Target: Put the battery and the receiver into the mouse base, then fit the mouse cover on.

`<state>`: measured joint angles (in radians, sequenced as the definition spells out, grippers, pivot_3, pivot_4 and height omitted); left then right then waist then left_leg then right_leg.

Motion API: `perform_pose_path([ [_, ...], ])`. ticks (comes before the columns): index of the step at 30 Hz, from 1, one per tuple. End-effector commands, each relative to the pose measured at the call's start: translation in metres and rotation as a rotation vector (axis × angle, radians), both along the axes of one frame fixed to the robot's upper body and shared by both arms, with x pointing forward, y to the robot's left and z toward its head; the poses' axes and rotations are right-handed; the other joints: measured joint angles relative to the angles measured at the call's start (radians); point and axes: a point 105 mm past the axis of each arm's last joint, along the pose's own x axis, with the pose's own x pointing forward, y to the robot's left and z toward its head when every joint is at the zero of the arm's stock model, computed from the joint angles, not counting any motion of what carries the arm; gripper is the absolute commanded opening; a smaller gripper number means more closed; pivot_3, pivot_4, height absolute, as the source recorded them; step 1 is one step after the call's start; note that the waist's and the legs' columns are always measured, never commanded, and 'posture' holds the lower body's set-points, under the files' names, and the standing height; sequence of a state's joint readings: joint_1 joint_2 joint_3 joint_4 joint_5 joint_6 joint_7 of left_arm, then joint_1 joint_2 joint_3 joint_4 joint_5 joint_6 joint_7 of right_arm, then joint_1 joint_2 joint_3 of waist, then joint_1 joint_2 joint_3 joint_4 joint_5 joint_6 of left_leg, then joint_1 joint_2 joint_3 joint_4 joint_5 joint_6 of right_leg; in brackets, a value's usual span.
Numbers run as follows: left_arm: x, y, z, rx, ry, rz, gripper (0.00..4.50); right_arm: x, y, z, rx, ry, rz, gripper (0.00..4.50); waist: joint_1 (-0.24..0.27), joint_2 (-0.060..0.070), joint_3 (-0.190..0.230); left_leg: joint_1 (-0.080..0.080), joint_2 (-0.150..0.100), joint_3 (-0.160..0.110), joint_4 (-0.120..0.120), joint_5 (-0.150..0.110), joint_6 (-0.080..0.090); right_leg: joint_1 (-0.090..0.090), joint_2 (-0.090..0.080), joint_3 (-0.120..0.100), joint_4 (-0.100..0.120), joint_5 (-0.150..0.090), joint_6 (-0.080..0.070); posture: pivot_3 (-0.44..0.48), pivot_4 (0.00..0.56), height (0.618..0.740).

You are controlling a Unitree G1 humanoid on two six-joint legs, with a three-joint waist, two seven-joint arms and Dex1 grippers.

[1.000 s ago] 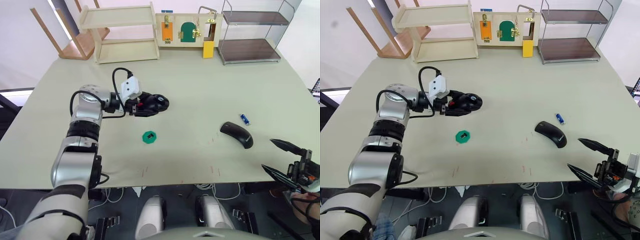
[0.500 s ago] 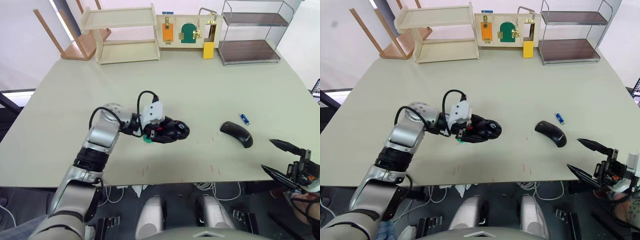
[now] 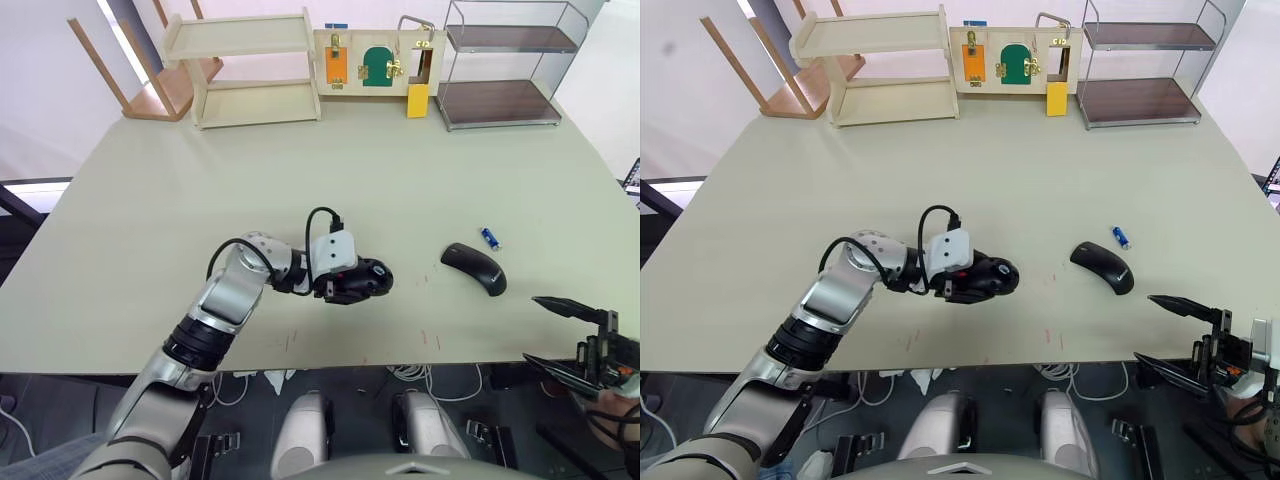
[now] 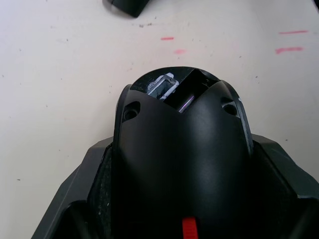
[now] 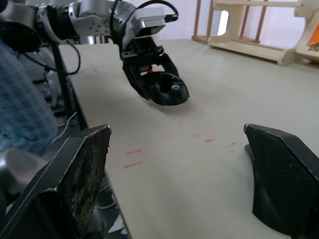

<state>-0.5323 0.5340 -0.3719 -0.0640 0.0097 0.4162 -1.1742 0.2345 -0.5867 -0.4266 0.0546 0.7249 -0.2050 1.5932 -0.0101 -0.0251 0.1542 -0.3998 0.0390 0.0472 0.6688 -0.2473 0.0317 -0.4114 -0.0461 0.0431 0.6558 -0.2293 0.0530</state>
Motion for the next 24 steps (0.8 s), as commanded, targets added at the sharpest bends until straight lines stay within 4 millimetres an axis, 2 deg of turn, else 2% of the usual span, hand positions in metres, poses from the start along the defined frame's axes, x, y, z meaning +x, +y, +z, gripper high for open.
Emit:
perform_pose_path([
  [1, -0.005, -0.007, 0.002, 0.003, -0.023, -0.023, 2.92, -0.001, -0.004, 0.004, -0.018, -0.024, 0.004, 4.50, 0.000, 0.000, 0.000, 0.000, 0.000, 0.000, 0.000, 0.000, 0.000, 0.000, 0.000, 0.000, 0.000, 0.000, 0.000, 0.000, 0.150, 0.740],
  [18, -0.005, -0.024, -0.014, 0.025, 0.028, -0.054, 2.92, 0.005, -0.004, 0.000, -0.021, -0.028, -0.031, 4.50, 0.003, 0.000, 0.000, 0.000, 0.000, 0.000, 0.000, 0.000, 0.000, 0.000, 0.000, 0.000, 0.000, 0.000, 0.000, 0.000, 0.150, 0.740],
  [24, -0.006, -0.029, -0.015, 0.038, 0.043, -0.082, 2.92, 0.018, -0.006, 0.000, -0.007, -0.012, -0.157, 4.50, 0.003, 0.000, 0.000, 0.000, 0.000, 0.000, 0.000, 0.000, 0.000, 0.000, 0.000, 0.000, 0.000, 0.000, 0.000, 0.000, 0.150, 0.740],
])
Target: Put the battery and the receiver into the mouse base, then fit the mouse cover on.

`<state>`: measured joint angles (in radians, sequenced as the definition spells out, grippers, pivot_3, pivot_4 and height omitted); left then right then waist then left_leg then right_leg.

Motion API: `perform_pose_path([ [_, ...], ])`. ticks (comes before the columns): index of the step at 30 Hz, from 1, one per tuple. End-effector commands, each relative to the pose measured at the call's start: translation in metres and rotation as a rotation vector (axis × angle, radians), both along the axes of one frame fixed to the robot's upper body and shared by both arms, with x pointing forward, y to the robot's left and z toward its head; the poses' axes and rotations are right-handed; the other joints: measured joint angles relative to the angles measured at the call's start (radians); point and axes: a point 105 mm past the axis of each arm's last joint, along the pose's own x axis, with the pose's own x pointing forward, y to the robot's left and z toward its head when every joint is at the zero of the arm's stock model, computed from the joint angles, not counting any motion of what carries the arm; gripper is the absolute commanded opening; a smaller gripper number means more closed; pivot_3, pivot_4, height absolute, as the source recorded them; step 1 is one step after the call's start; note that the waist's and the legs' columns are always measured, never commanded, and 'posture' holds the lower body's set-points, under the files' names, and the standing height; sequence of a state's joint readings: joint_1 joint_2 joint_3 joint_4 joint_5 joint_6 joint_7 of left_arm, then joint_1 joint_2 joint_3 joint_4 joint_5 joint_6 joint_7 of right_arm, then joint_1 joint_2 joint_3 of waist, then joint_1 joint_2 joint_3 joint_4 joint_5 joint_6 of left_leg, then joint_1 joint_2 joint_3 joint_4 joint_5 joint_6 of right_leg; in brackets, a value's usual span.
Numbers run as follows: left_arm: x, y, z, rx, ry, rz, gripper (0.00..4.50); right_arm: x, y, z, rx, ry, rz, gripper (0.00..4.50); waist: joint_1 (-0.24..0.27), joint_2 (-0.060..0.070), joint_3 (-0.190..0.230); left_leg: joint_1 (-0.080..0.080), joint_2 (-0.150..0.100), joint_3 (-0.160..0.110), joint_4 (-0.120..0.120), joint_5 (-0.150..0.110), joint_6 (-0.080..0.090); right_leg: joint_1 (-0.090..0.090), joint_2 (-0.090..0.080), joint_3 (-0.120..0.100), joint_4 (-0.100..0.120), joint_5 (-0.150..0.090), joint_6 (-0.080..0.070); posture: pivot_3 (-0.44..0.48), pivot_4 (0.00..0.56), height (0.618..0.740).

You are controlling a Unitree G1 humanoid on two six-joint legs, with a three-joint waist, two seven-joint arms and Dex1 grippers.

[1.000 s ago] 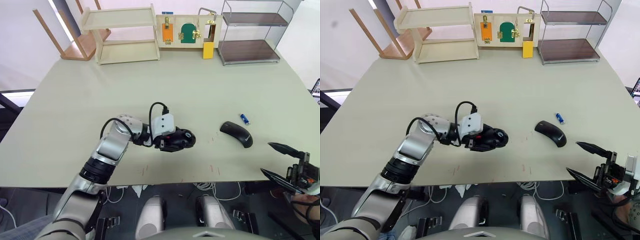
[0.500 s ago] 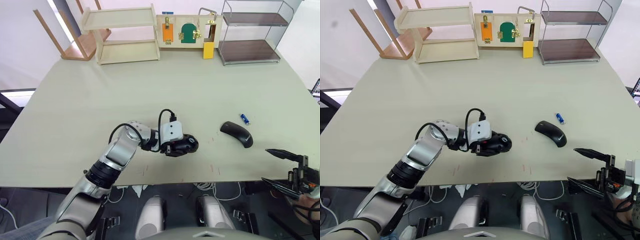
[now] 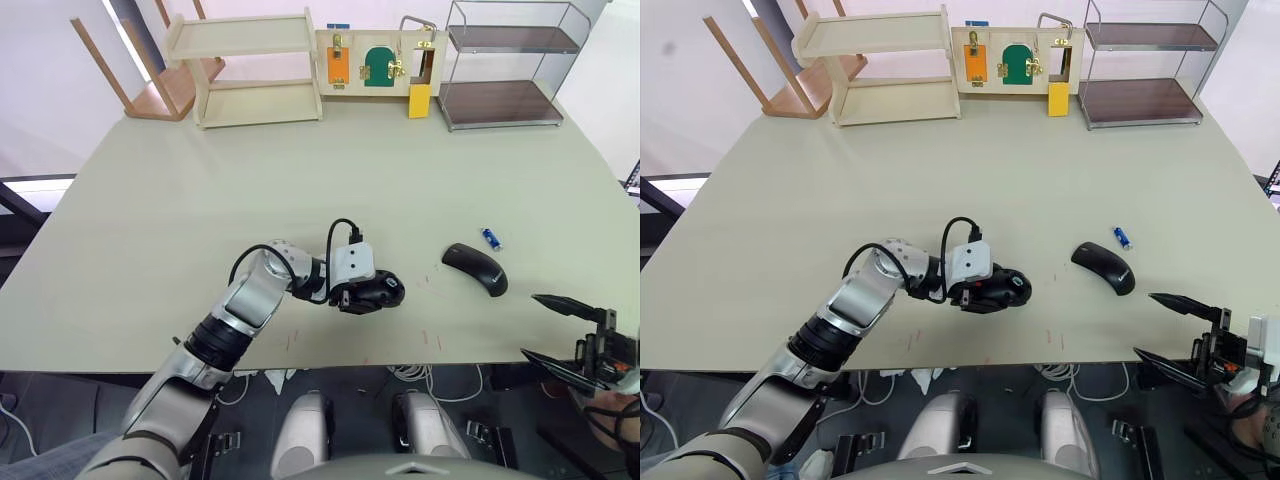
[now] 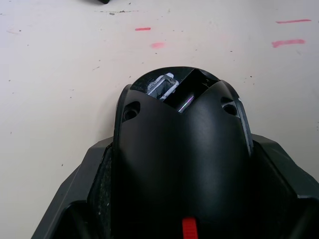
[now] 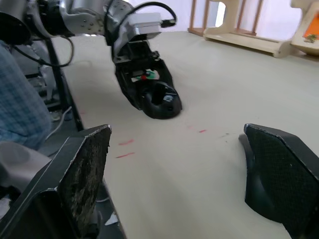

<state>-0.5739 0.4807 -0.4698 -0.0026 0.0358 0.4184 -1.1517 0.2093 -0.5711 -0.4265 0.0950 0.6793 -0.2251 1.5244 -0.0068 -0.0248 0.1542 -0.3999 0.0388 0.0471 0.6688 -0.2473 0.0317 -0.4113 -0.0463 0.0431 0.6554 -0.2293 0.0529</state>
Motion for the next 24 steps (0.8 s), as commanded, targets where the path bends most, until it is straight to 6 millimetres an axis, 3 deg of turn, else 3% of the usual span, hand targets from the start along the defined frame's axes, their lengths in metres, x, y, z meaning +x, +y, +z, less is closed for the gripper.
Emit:
perform_pose_path([
  [1, -0.005, -0.008, 0.000, -0.001, 0.018, -0.036, 2.92, 0.009, -0.003, 0.007, 0.011, -0.008, -0.092, 4.50, 0.000, 0.000, 0.000, 0.000, 0.000, 0.000, 0.000, 0.000, 0.000, 0.000, 0.000, 0.000, 0.000, 0.000, 0.000, 0.000, 0.150, 0.740],
  [16, -0.005, -0.010, 0.000, 0.023, 0.026, -0.031, 2.92, 0.078, -0.036, 0.028, 0.050, 0.049, -0.533, 4.50, -0.003, 0.001, 0.000, 0.000, 0.000, 0.000, 0.000, 0.000, 0.000, 0.000, 0.000, 0.000, 0.000, 0.000, 0.000, 0.000, 0.150, 0.740],
  [19, -0.006, -0.012, 0.001, 0.016, 0.036, -0.029, 2.92, 0.093, -0.041, 0.021, -0.059, 0.082, -0.613, 4.50, -0.002, 0.001, 0.000, -0.001, 0.000, 0.000, 0.000, 0.000, 0.000, 0.000, 0.000, 0.000, 0.000, 0.000, 0.000, 0.000, 0.150, 0.740],
  [24, -0.006, -0.013, 0.001, 0.016, 0.039, -0.028, 2.92, 0.116, -0.041, 0.020, -0.091, 0.147, -0.649, 4.50, -0.003, 0.001, 0.000, -0.001, 0.000, 0.000, 0.000, 0.000, 0.000, 0.000, 0.000, 0.000, -0.001, 0.000, 0.000, 0.000, 0.150, 0.740],
])
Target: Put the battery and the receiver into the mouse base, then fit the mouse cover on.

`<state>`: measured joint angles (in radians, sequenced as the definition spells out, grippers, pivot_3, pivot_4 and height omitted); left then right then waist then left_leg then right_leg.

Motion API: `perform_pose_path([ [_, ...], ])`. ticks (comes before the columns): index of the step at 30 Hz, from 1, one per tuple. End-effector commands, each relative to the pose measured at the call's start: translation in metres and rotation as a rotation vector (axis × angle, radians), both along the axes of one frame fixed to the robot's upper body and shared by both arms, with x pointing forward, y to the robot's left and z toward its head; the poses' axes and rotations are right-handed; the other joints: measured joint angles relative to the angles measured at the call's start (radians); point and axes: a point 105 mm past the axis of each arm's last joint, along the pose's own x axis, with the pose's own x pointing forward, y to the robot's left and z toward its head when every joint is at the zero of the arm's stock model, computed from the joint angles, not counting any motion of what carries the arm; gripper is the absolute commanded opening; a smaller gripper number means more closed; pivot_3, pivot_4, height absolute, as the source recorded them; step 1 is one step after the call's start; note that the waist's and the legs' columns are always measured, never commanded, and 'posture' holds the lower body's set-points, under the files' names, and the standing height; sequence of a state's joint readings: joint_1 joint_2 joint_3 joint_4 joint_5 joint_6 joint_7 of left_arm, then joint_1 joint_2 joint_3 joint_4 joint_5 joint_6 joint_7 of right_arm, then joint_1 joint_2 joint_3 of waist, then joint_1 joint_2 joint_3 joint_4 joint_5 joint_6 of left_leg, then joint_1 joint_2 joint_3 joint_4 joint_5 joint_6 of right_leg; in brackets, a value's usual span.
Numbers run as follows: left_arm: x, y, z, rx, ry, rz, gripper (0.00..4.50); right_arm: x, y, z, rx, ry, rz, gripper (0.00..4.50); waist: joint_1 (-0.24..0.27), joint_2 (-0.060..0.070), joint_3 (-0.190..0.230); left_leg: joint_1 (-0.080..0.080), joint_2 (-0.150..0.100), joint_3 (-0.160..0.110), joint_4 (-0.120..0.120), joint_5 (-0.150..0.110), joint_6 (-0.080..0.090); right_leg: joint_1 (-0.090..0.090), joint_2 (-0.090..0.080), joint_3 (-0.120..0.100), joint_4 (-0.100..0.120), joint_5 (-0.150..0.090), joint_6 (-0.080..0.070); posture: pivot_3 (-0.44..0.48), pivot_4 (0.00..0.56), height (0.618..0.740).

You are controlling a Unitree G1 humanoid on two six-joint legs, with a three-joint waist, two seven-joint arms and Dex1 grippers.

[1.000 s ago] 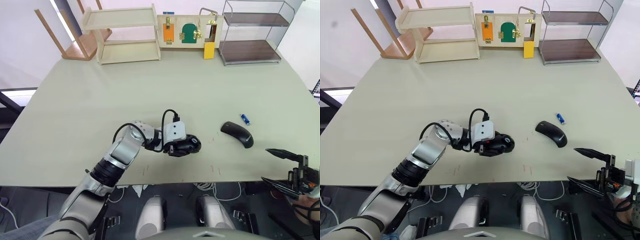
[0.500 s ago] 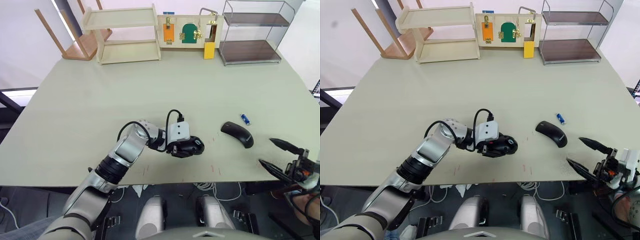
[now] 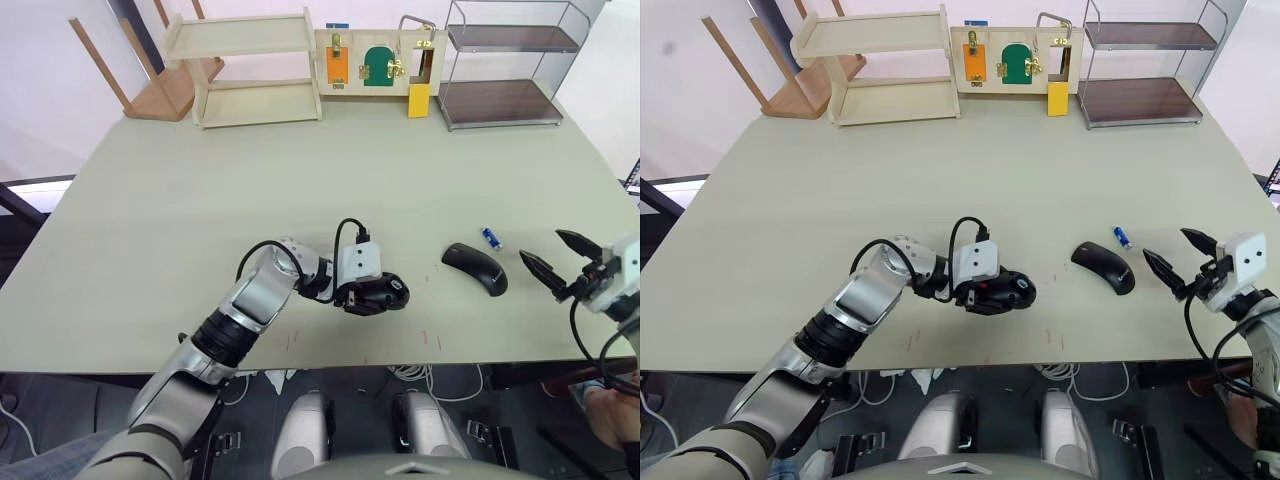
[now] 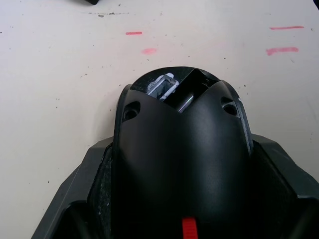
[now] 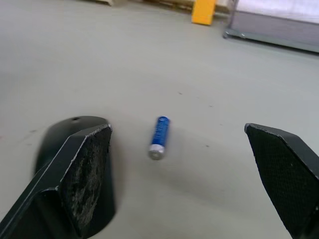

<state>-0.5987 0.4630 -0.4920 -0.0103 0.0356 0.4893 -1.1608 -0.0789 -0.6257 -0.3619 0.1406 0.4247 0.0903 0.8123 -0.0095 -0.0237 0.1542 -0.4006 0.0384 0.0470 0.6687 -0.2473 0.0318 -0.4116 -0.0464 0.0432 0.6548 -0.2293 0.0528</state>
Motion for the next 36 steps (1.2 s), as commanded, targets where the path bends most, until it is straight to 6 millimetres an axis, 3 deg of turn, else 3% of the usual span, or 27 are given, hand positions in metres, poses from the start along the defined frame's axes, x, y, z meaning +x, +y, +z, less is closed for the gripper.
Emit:
perform_pose_path([
  [1, -0.005, -0.007, 0.001, 0.000, 0.001, -0.029, 2.92, 0.012, -0.006, 0.003, -0.033, 0.052, -0.034, 4.50, -0.001, 0.001, 0.000, 0.000, 0.000, 0.000, 0.000, 0.000, 0.000, 0.000, 0.000, 0.000, 0.000, 0.000, 0.000, 0.000, 0.150, 0.740],
  [17, -0.001, -0.009, -0.002, 0.013, 0.013, 0.018, 2.92, 0.049, 0.012, -0.015, -0.062, 0.212, -0.029, 4.50, -0.003, 0.001, 0.001, 0.000, 0.000, 0.000, 0.000, 0.000, 0.000, 0.000, 0.000, 0.000, 0.000, 0.000, 0.000, 0.000, 0.150, 0.740],
  [27, 0.002, -0.006, -0.002, 0.030, 0.013, 0.032, 2.92, 0.051, 0.010, -0.028, -0.082, 0.333, -0.065, 4.50, -0.003, 0.001, 0.001, 0.000, 0.000, 0.000, 0.000, 0.000, 0.000, 0.000, 0.000, 0.000, 0.000, 0.000, 0.000, 0.000, 0.150, 0.740],
  [28, 0.003, -0.006, -0.003, 0.034, 0.008, 0.034, 2.92, 0.052, 0.011, -0.028, -0.085, 0.326, -0.064, 3.95, -0.003, 0.001, 0.001, 0.000, 0.000, 0.000, 0.000, 0.000, 0.000, 0.000, 0.000, 0.000, 0.000, 0.000, 0.000, 0.000, 0.150, 0.740],
  [29, 0.004, -0.005, -0.004, 0.036, 0.006, 0.035, 2.92, 0.052, 0.011, -0.028, -0.085, 0.319, -0.064, 3.71, -0.003, 0.001, 0.001, 0.000, 0.000, 0.000, 0.000, 0.000, 0.000, 0.000, 0.000, 0.000, 0.000, 0.000, 0.000, 0.000, 0.150, 0.740],
  [35, 0.001, -0.007, -0.005, 0.032, 0.015, 0.032, 2.92, 0.052, 0.016, -0.028, -0.082, 0.309, -0.041, 0.59, -0.003, 0.001, 0.001, 0.000, 0.000, 0.000, 0.000, 0.000, 0.000, 0.000, 0.000, 0.000, 0.000, 0.000, 0.000, 0.000, 0.150, 0.740],
  [36, 0.001, -0.007, -0.005, 0.032, 0.016, 0.032, 2.92, 0.052, 0.017, -0.028, -0.084, 0.308, -0.036, 0.25, -0.003, 0.001, 0.001, 0.000, 0.000, 0.000, 0.000, 0.000, 0.000, 0.000, 0.000, 0.000, 0.000, 0.000, 0.000, 0.000, 0.150, 0.740],
])
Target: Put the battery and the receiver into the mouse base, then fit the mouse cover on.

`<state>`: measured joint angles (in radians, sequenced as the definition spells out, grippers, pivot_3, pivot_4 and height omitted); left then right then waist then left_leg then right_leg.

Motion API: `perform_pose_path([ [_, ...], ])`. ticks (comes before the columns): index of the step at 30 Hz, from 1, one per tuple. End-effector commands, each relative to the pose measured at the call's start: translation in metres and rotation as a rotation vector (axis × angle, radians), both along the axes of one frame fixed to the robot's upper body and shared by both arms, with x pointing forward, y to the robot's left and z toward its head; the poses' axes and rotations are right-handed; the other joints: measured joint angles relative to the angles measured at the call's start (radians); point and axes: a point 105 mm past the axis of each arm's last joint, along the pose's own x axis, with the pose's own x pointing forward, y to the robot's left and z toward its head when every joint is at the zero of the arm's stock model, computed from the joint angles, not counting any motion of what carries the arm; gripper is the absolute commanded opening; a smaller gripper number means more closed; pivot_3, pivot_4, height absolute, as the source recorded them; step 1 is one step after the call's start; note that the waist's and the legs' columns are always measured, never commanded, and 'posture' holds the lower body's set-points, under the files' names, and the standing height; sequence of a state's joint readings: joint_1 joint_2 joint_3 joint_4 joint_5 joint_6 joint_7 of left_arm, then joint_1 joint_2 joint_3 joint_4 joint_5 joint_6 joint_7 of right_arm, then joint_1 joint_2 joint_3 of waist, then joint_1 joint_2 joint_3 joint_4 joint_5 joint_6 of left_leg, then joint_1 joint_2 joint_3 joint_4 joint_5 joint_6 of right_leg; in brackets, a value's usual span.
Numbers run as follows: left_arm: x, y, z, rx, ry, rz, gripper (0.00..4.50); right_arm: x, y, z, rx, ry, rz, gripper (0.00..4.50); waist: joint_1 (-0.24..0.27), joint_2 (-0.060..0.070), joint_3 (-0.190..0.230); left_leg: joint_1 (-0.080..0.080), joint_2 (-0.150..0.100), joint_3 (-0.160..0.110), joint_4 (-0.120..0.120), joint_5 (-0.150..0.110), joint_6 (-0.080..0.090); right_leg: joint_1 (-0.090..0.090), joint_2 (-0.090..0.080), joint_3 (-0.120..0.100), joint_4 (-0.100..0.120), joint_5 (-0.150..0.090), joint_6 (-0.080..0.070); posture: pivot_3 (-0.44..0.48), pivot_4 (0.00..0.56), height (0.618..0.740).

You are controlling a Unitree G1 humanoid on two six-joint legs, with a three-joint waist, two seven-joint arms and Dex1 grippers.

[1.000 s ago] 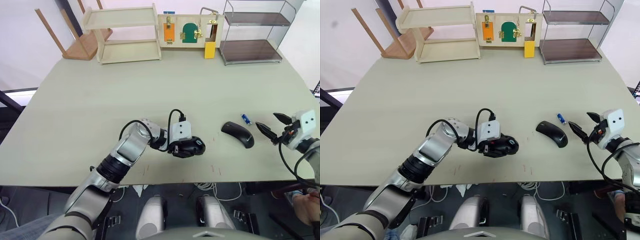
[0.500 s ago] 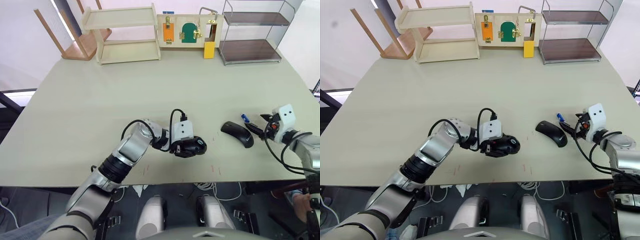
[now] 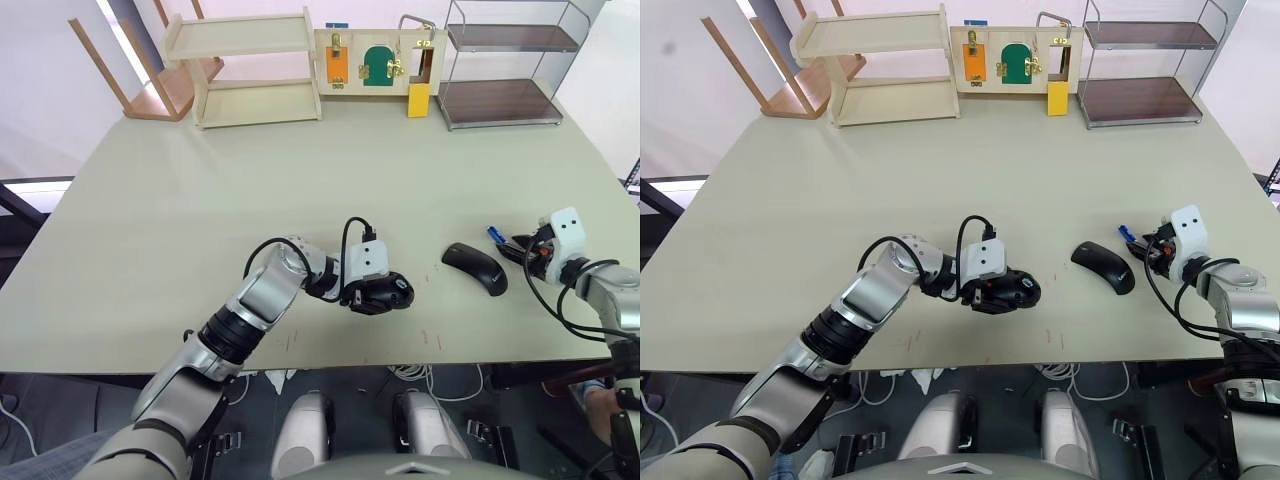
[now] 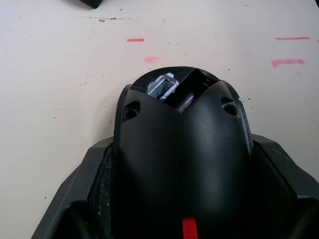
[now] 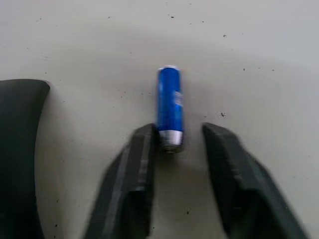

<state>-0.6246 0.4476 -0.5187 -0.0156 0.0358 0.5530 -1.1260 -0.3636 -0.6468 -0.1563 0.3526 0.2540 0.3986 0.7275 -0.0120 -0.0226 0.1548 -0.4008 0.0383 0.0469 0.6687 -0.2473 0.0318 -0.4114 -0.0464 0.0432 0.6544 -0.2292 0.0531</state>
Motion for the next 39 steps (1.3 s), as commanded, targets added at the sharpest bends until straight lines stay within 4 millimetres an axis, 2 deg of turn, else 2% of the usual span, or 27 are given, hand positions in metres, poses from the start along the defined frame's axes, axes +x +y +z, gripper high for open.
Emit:
perform_pose_path([
  [1, -0.001, -0.001, -0.005, 0.017, 0.009, 0.003, 2.92, 0.002, 0.002, 0.006, -0.013, -0.026, 0.018, 0.07, 0.000, 0.000, 0.000, 0.000, 0.000, 0.000, 0.000, 0.000, 0.000, 0.000, 0.000, 0.000, 0.000, 0.000, 0.000, 0.000, 0.150, 0.740],
  [7, -0.001, -0.001, -0.007, 0.020, 0.010, 0.000, 2.92, 0.002, -0.001, 0.015, -0.029, -0.059, 0.015, 0.07, 0.000, 0.000, 0.000, 0.000, 0.000, 0.000, 0.000, 0.000, 0.000, 0.000, 0.000, 0.000, 0.000, 0.000, 0.000, 0.000, 0.150, 0.740],
  [11, -0.003, -0.001, -0.009, 0.034, 0.006, -0.021, 2.92, 0.004, -0.011, 0.030, -0.067, -0.111, -0.057, 0.07, 0.000, 0.000, 0.000, 0.000, 0.000, 0.000, 0.000, 0.000, 0.000, 0.000, 0.000, 0.000, 0.000, 0.000, 0.000, 0.000, 0.150, 0.740],
  [15, -0.008, 0.000, -0.009, 0.046, -0.001, -0.056, 2.92, -0.003, -0.010, 0.043, -0.094, -0.087, -0.064, 0.07, 0.000, 0.000, 0.000, 0.000, 0.000, 0.000, 0.000, 0.000, 0.000, 0.000, 0.000, 0.000, 0.000, 0.000, 0.000, 0.000, 0.150, 0.740],
  [21, -0.007, 0.002, -0.012, 0.069, 0.000, -0.016, 2.92, -0.028, 0.023, 0.074, -0.010, -0.005, 0.079, 0.07, -0.001, 0.001, 0.000, -0.001, 0.000, -0.001, -0.001, 0.000, 0.000, -0.001, 0.000, 0.000, -0.001, 0.000, 0.000, 0.000, 0.150, 0.740],
  [27, -0.004, 0.001, -0.014, 0.072, 0.000, 0.013, 2.92, -0.055, 0.067, 0.089, 0.003, 0.100, 0.275, 0.07, 0.000, 0.001, 0.001, -0.001, 0.000, -0.002, -0.001, 0.000, 0.000, -0.001, 0.000, -0.001, -0.002, -0.002, 0.003, 0.000, 0.150, 0.740],
  [31, -0.005, 0.001, -0.015, 0.070, 0.024, 0.026, 2.92, -0.077, 0.099, 0.083, 0.023, 0.223, 0.385, 0.07, 0.002, 0.001, 0.001, -0.002, 0.000, -0.004, -0.001, 0.000, 0.000, -0.001, 0.000, -0.001, -0.003, -0.002, 0.003, 0.000, 0.150, 0.740],
  [39, -0.007, 0.003, -0.015, 0.077, 0.018, 0.018, 2.92, -0.102, 0.125, 0.062, 0.021, 0.405, 0.474, 0.07, 0.002, 0.001, 0.000, -0.007, 0.000, -0.011, 0.000, 0.000, 0.000, -0.002, -0.001, -0.005, -0.007, 0.000, 0.001, 0.000, 0.150, 0.740],
])
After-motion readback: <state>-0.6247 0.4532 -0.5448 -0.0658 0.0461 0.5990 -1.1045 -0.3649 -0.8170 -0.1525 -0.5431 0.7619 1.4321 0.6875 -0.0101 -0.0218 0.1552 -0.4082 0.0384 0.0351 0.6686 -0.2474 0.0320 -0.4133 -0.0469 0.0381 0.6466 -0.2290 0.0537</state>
